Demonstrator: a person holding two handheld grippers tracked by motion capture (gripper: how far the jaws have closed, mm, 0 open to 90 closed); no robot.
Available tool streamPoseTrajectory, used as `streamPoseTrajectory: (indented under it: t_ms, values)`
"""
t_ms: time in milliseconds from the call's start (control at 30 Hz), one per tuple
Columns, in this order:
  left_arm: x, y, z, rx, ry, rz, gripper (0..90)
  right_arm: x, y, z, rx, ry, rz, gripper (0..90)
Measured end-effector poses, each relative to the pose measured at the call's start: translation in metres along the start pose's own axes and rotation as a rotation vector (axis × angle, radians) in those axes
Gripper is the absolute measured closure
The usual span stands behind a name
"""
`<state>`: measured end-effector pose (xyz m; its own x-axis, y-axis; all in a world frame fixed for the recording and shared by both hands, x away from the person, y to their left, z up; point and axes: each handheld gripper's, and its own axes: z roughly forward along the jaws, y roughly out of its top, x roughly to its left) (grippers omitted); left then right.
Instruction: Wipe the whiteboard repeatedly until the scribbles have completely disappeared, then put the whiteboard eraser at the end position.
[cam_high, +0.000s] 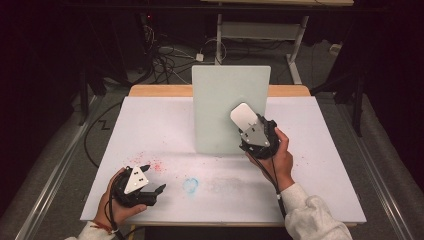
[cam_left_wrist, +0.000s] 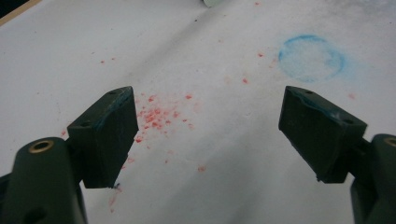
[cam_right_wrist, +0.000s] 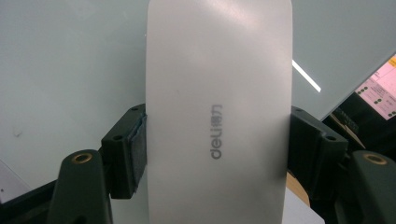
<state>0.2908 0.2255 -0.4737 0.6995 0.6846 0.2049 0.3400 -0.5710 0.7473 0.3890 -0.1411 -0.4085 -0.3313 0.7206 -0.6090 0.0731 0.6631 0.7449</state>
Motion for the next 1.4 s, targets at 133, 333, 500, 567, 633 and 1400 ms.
streamPoseTrajectory:
  t_ms: [133, 333, 500, 567, 633, 1400]
  values:
    - [0.001, 0.000, 0.001, 0.005, -0.002, 0.000, 19.0, -0.003, 0.000, -0.003, -0.011, 0.010, 0.011, 30.9]
    - [0.001, 0.001, 0.002, 0.001, -0.002, -0.001, 19.0, -0.008, -0.003, -0.006, -0.015, 0.031, 0.031, 30.9]
    - [0.001, 0.001, 0.002, -0.001, -0.004, -0.002, 18.9, -0.012, -0.003, -0.012, -0.025, 0.044, 0.046, 30.9]
    - [0.001, 0.002, 0.002, -0.005, -0.005, -0.004, 18.9, -0.012, -0.003, -0.016, -0.030, 0.049, 0.051, 31.0]
    - [0.001, 0.002, 0.002, -0.004, -0.005, -0.003, 19.0, -0.013, -0.003, -0.018, -0.035, 0.056, 0.048, 30.9]
    - [0.000, 0.004, 0.003, 0.001, -0.004, 0.017, 18.9, -0.022, -0.005, -0.031, -0.063, 0.171, 0.085, 30.9]
